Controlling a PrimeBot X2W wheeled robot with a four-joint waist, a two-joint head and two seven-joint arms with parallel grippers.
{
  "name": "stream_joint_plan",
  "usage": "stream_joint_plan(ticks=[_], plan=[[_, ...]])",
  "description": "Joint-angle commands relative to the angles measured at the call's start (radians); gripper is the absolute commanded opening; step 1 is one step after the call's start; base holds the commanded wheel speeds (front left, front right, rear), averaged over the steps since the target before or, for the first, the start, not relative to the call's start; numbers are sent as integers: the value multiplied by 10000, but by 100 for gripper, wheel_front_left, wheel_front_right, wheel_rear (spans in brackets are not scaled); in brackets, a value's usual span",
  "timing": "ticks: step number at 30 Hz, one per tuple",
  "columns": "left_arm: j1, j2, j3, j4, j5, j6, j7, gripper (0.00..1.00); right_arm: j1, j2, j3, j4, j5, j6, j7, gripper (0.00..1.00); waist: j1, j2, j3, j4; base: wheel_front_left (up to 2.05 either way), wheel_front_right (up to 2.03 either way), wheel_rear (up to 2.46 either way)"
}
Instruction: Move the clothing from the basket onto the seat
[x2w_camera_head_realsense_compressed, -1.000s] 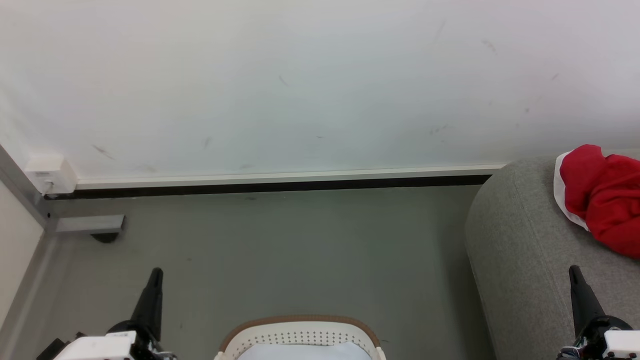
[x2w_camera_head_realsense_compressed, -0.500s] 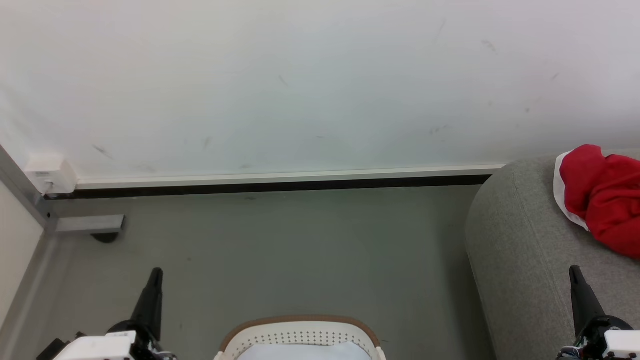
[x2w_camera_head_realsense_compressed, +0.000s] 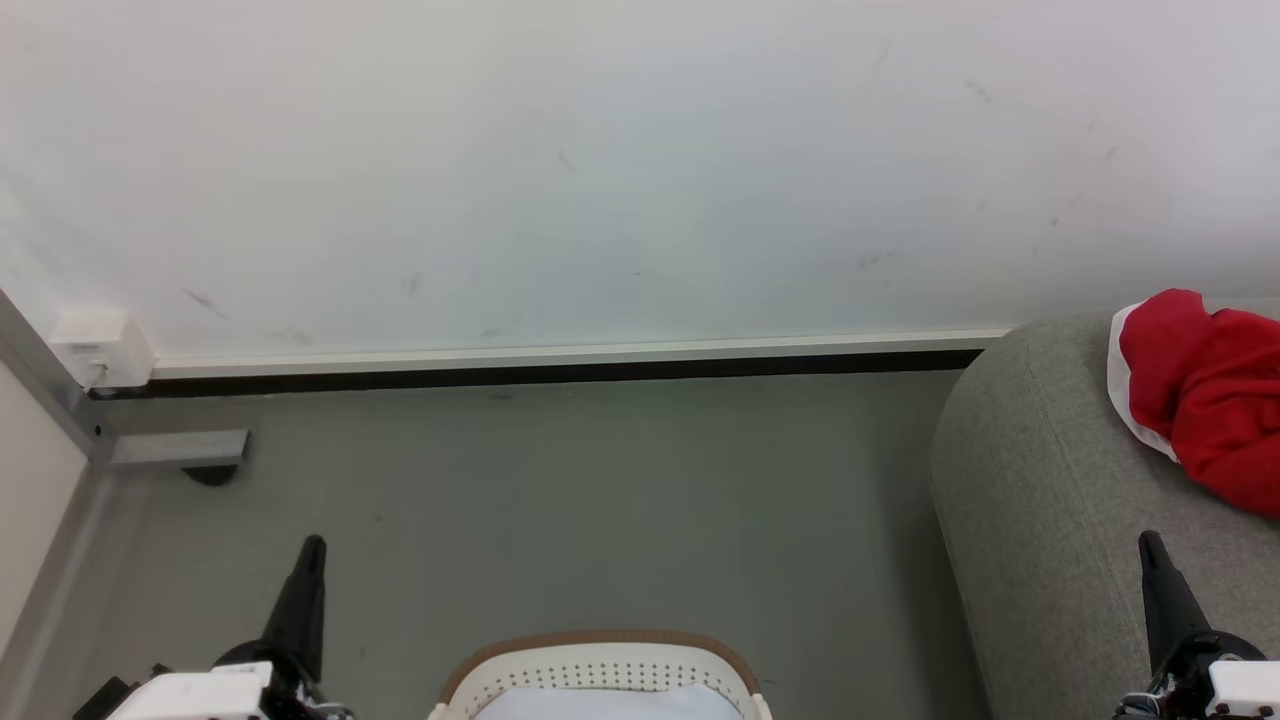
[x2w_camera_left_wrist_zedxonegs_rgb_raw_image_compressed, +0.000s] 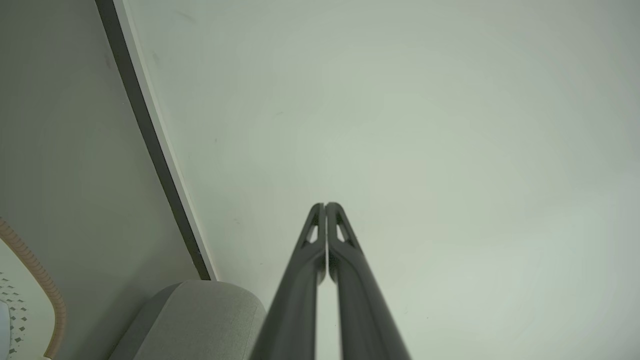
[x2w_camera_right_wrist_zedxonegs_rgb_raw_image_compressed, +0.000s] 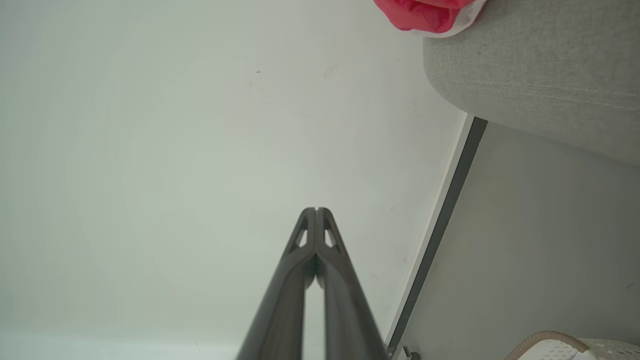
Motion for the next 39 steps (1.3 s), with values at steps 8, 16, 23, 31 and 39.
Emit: stream_joint_plan(ticks=[8,16,23,31,39], plan=[[-88,19,22,2,-140,-41,36,0,-115,23,-47,8,-46,-19,63,0,0,0,0,0,0,0,0],[-88,19,22,1,-140,-41,35,0,-116,29,-57,9,-56,-19,53,0,0,0,0,0,0,0,0],[-88,19,21,1,-140,-41,35,0,-118,35,-67,10,-65,-21,61,0,0,0,0,0,0,0,0],[-88,19,21,0,-141,-41,34,0,-119,41,-75,11,-75,-19,51,0,0,0,0,0,0,0,0],[-88,19,21,0,-141,-41,34,0,-120,43,-83,11,-84,-19,61,0,0,0,0,0,0,0,0]])
